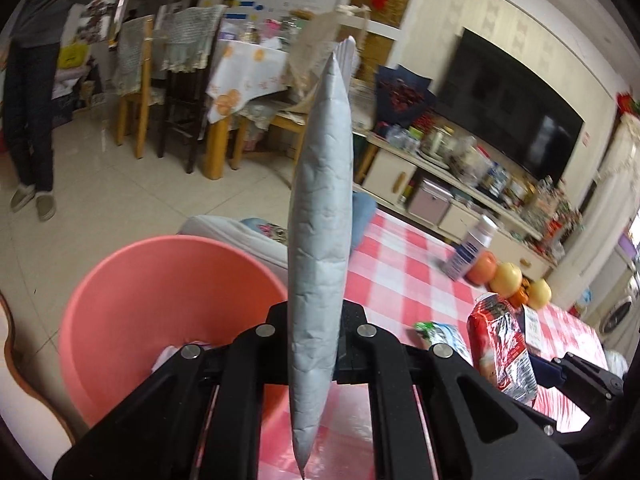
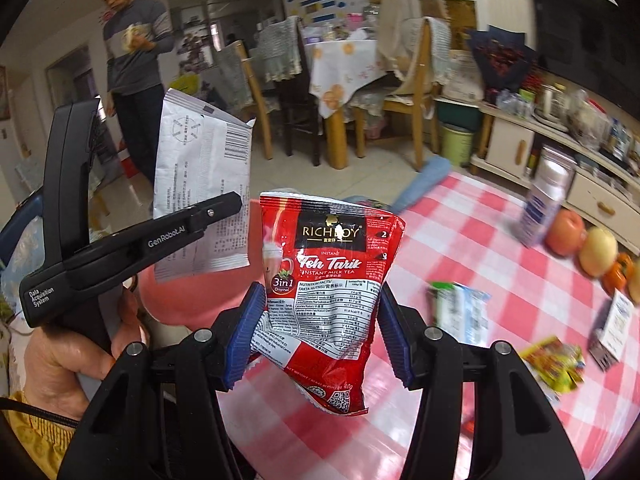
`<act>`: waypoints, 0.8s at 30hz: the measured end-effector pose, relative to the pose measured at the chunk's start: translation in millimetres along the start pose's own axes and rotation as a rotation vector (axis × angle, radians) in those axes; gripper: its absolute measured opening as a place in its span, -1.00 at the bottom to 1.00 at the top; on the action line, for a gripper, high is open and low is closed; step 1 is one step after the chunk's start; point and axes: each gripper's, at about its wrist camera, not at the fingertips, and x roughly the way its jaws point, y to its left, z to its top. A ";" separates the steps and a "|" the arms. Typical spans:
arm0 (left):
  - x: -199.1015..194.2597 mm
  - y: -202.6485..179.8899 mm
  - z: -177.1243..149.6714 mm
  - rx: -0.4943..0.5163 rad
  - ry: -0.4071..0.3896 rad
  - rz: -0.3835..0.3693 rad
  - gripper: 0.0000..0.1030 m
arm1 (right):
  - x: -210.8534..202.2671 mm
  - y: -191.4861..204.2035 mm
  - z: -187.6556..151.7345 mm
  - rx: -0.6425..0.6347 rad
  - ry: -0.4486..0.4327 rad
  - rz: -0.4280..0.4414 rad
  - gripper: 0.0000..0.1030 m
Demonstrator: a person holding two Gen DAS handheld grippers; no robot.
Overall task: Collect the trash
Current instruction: 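Carry both packets over the pink bucket and open both tools, then return both open tools to the table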
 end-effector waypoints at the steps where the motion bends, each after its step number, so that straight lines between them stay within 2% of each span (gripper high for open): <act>1: -0.7 5.3 1.5 -0.011 -0.004 0.012 -0.79 | 4.2 5.6 4.0 -0.009 0.002 0.011 0.10; 5: -2.0 32.7 6.2 -0.067 -0.013 0.068 -0.79 | 25.1 31.4 19.5 -0.041 0.014 0.056 0.10; 11: 2.4 66.6 9.4 -0.133 0.000 0.125 -0.79 | 54.0 56.7 30.9 -0.087 0.040 0.080 0.11; 21: 11.9 91.1 13.3 -0.176 0.025 0.199 -0.77 | 90.0 65.9 33.4 -0.093 0.084 0.092 0.13; 22: 12.2 91.3 12.8 -0.172 0.027 0.214 -0.73 | 90.7 64.5 33.8 -0.083 0.078 0.092 0.18; 23: 12.6 91.3 13.2 -0.164 0.027 0.238 -0.50 | 89.7 62.7 33.9 -0.071 0.072 0.100 0.36; 24: 12.2 90.5 13.6 -0.159 0.023 0.255 -0.06 | 86.0 59.6 33.5 -0.054 0.053 0.097 0.48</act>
